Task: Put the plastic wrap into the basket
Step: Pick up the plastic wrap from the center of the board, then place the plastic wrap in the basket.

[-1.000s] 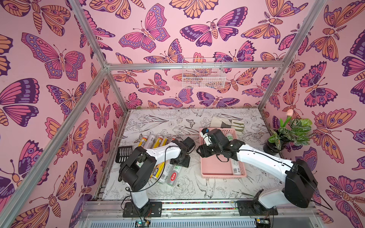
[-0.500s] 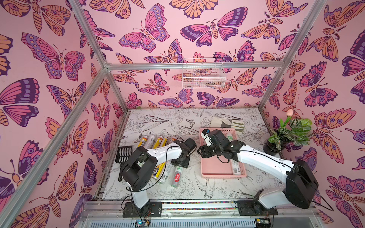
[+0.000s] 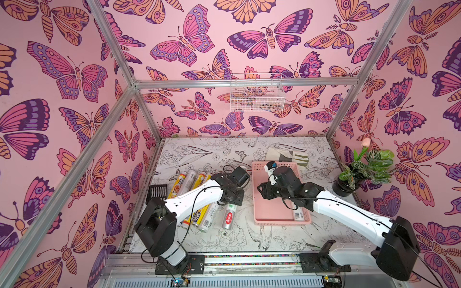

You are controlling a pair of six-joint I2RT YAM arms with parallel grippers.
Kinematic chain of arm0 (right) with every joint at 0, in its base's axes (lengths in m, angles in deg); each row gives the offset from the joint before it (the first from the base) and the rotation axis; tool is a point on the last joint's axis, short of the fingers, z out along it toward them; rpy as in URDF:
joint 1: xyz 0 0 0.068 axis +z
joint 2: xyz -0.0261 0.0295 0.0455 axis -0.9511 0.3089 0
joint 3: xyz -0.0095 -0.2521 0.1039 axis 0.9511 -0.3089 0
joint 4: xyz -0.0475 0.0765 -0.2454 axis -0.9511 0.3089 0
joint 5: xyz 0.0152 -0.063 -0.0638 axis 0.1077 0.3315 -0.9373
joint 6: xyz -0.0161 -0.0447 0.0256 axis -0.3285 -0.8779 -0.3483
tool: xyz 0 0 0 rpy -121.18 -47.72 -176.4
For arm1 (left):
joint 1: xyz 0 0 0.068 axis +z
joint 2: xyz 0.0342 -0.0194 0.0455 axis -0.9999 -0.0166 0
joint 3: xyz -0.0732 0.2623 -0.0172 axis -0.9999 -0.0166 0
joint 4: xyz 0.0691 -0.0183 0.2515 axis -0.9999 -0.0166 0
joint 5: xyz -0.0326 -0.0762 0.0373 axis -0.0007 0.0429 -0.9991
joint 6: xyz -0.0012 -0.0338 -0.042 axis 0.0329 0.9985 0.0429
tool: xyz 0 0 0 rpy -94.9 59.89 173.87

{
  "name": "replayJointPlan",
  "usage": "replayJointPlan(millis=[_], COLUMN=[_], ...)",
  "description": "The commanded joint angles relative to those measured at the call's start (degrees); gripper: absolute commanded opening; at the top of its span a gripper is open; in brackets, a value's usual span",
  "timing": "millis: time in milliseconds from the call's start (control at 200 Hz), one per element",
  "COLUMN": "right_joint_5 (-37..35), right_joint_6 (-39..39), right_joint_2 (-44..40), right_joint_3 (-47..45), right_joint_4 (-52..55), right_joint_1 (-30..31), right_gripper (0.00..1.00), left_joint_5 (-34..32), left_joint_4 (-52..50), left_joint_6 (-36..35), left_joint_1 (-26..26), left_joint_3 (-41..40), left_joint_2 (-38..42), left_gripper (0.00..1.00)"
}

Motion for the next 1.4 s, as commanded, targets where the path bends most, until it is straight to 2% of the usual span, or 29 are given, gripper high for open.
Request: replayJointPlan(millis=[0, 155, 320, 421, 576, 801, 1397], right_joint_5=[-4.58, -6.26, -4.62, -2.4, 3.99, 5.78, 4.41], right_joint_6=[2.83, 5.77, 8.31, 10.78, 14.34, 13.43, 12.13], right_joint_2=[-4.14, -10.7, -15.82, -17.08, -18.47, -18.73, -16.55], right_joint_3=[-2.4, -6.3, -8.66, -9.82, -12.6, -13.35, -13.04], right_joint_4=[-2.28, -4.18, -2.53, -0.46, 0.43, 3.0, 5.11], right_joint_1=[-1.56, -4.95, -10.25, -14.33, -20.87, -23.68, -27.6], right_gripper=[0.64, 0.65, 0.65, 0.65, 0.65, 0.65, 0.66], left_joint_5=[1.29, 6.08, 13.45, 18.61, 23.89, 28.29, 33.26], left_joint_4=[3.42, 11.53, 24.03, 31.93, 34.7, 43.79, 44.53], left_joint_6=[1.15, 4.49, 10.0, 13.68, 17.44, 28.42, 34.56], left_joint_1=[-0.05, -0.01, 0.08, -0.1, -0.44, -1.26, -4.8], left_joint_3=[2.55, 4.04, 3.88, 4.89, 11.1, 12.61, 17.81], left_joint_2=[2.78, 2.38, -0.4, -4.55, -12.74, -21.29, -30.91], left_gripper=[0.32, 0.31, 0.3, 0.29, 0.28, 0.28, 0.3])
